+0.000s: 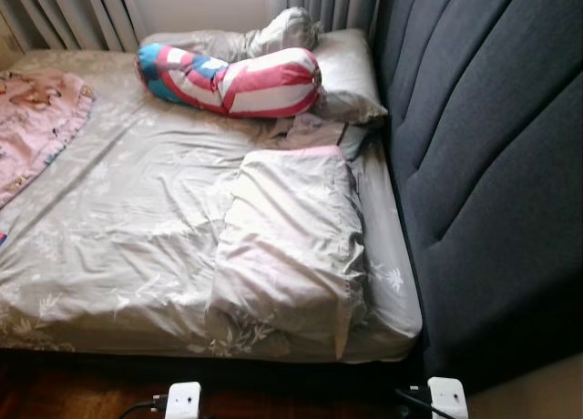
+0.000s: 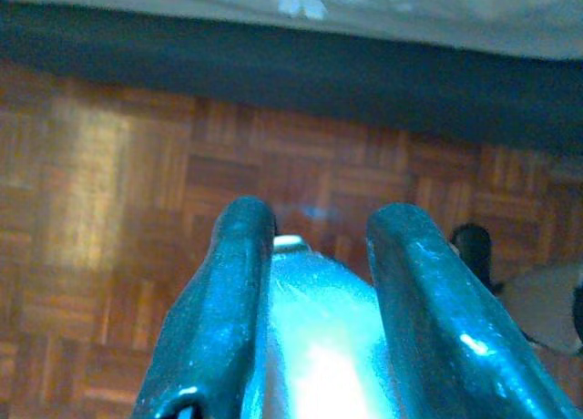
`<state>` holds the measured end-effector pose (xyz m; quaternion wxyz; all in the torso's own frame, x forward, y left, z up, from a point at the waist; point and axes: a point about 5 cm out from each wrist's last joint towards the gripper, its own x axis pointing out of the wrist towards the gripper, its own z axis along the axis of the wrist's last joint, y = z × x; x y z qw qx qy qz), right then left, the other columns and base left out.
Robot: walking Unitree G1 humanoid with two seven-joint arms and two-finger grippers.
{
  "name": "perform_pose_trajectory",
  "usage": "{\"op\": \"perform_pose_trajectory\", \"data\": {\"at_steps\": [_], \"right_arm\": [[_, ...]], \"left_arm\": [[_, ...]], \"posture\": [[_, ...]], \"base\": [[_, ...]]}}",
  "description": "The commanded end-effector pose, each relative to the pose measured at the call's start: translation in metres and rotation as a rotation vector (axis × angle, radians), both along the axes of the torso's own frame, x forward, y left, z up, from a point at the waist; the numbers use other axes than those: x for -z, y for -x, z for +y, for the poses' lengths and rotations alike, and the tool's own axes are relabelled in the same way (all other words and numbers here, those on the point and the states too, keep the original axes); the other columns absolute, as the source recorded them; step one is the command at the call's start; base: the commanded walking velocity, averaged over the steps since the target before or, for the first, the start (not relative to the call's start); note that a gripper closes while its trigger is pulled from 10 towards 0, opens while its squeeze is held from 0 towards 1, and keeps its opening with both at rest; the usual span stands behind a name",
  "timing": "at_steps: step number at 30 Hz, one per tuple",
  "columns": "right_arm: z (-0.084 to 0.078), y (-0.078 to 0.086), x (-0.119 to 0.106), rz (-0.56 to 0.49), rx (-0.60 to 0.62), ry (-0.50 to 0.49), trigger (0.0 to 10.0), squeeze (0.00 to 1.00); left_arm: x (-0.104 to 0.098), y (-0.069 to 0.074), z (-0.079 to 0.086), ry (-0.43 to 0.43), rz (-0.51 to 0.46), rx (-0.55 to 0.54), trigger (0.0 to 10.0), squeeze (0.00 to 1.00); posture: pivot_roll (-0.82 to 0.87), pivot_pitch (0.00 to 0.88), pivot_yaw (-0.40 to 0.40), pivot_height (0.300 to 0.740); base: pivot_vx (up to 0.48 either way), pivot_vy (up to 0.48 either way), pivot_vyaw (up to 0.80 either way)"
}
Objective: Clean up the room
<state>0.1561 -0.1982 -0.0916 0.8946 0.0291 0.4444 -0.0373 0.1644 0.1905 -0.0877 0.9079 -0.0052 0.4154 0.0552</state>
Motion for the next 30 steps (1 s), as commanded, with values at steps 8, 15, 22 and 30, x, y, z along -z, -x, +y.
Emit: {"op": "perform_pose_trajectory", "data": {"at_steps": [8, 15, 22, 30], "right_arm": [[0.006, 0.0029, 0.0016, -0.003, -0.006, -0.029, 10.0, 0.0], [0.0059, 0.0033, 0.0017, -0.004, -0.01, -0.03, 10.0, 0.0], [0.0068, 0.0026, 0.0012, -0.014, -0.012, -0.035, 10.0, 0.0], [0.0069, 0.0017, 0.0005, -0.027, -0.011, -0.036, 10.0, 0.0]], "left_arm": [[0.0026, 0.008, 0.0046, 0.011, 0.013, -0.032, 10.0, 0.0], [0.0027, 0.0085, 0.0046, 0.009, 0.011, -0.028, 10.0, 0.0], [0.0019, 0.0075, 0.0051, 0.004, 0.001, -0.014, 10.0, 0.0], [-0.0005, 0.0048, 0.0044, 0.017, -0.04, -0.011, 10.0, 0.0]], "posture": [[-0.04, 0.08, -0.058, 0.74], [-0.04, 0.082, -0.058, 0.74], [-0.04, 0.078, -0.055, 0.74], [-0.04, 0.069, -0.055, 0.74]], "base": [[0.0, 0.091, 0.0], [0.0, 0.48, 0.0], [0.0, 0.091, 0.0], [0.0, 0.0, 0.0]]}}
